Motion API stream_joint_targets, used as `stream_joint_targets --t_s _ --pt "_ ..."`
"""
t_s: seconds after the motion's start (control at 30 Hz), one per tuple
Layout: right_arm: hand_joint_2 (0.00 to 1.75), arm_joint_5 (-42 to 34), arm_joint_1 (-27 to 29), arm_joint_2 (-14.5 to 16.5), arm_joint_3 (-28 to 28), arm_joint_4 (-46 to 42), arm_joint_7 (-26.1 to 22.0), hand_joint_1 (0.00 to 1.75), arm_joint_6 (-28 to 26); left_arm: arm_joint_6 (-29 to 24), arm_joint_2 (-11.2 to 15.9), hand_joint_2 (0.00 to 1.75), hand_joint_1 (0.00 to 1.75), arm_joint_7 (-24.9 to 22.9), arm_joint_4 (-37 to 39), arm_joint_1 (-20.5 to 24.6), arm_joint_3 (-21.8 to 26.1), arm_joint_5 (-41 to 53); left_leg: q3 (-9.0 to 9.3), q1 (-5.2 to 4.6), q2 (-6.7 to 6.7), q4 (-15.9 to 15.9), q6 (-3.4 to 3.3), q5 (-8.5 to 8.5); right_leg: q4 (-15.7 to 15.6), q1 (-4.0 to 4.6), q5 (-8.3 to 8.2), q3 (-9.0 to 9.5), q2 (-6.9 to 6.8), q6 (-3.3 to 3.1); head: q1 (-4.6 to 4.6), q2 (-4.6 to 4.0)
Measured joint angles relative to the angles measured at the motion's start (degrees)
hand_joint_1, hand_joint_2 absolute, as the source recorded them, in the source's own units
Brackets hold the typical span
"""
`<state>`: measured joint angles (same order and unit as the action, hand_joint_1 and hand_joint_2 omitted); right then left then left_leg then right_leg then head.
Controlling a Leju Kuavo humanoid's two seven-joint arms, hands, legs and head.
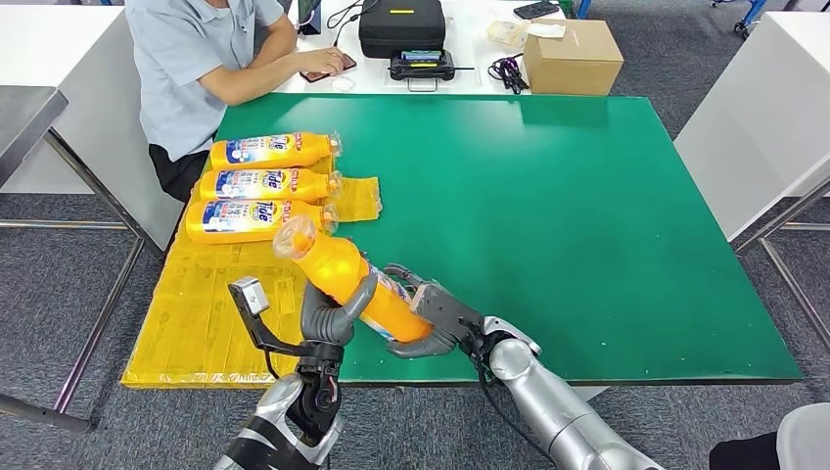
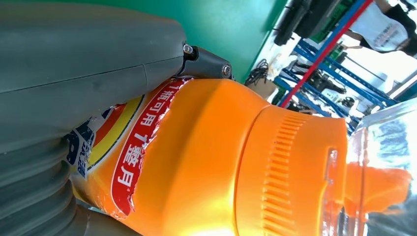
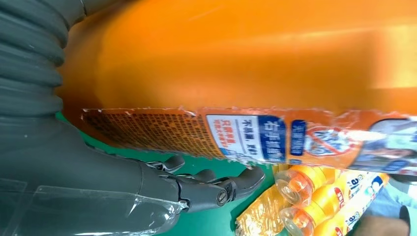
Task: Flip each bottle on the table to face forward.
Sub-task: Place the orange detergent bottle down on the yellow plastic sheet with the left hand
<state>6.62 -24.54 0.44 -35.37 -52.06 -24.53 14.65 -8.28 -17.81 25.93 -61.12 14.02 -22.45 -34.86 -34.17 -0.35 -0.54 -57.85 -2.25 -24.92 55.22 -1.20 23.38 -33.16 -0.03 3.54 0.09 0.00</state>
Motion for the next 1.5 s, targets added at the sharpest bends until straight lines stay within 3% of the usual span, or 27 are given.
stream_joint_targets --t_s 0.17,0.43,0.67,0.77,1.23,1.4,1.5 --pt "1.75 -0.27 0.13 -0.03 0.6 0.01 -0.05 0.0 -0.14 -1.06 0.03 1.75 1.75 0.66 -0.84 -0.04 -0.02 2.49 0.01 0.0 0.0 0.0 0.0 0.0 0.0 0.0 0.0 0.0 0.0 0.0 0.01 0.0" --pt "1.75 0.13 0.9 -0.7 2.28 0.04 -0.47 0.0 -1.09 -8.7 1.09 1.75 1.75 2.6 -0.48 1.26 -1.37 13.68 0.01 0.0 0.01 -0.01 0.0 0.0 0.0 0.0 0.0 -0.02 0.0 0.0 0.0 0.0" --pt "1.75 2.17 3.21 -1.12 5.06 0.02 -2.26 0.0 -1.99 -24.27 3.28 1.75 1.75 0.12 1.75 4.28 -5.02 44.52 -0.01 0.0 0.01 -0.01 0.0 0.0 0.0 0.0 0.0 -0.02 0.0 0.0 0.01 0.0" --pt "1.75 2.74 3.79 -1.14 5.96 0.02 -2.58 0.0 -1.98 -25.14 3.96 1.75 1.75 -1.05 2.2 4.86 -5.1 49.81 -0.01 0.0 0.01 -0.01 0.0 0.0 0.0 0.0 0.0 -0.02 0.0 0.0 0.01 0.0" --pt "1.75 3.15 4.14 -1.14 6.88 0.02 -2.7 0.0 -1.96 -25.82 5.25 1.75 1.75 -1.88 2.64 5.18 -5.11 52.56 -0.01 0.0 0.01 -0.01 0.0 0.0 0.0 0.0 0.0 -0.02 -0.01 0.0 0.0 0.0" --pt "1.75 3.74 4.14 -1.04 7.2 0.02 -3.12 0.0 -1.43 -30.2 6.11 1.75 1.75 -9.68 5.0 6.91 -5.78 72.72 -0.01 0.0 0.0 -0.01 0.01 0.01 0.0 0.0 0.0 -0.01 -0.01 0.0 0.01 0.0" --pt "1.75 3.85 4.13 -0.89 7.47 0.02 -3.32 0.0 -0.97 -29.59 6.82 1.75 1.75 -12.64 7.57 8.38 -5.92 81.25 0.0 0.01 0.01 -0.01 0.03 0.03 0.01 0.0 -0.01 -0.01 0.0 0.0 0.01 0.0"
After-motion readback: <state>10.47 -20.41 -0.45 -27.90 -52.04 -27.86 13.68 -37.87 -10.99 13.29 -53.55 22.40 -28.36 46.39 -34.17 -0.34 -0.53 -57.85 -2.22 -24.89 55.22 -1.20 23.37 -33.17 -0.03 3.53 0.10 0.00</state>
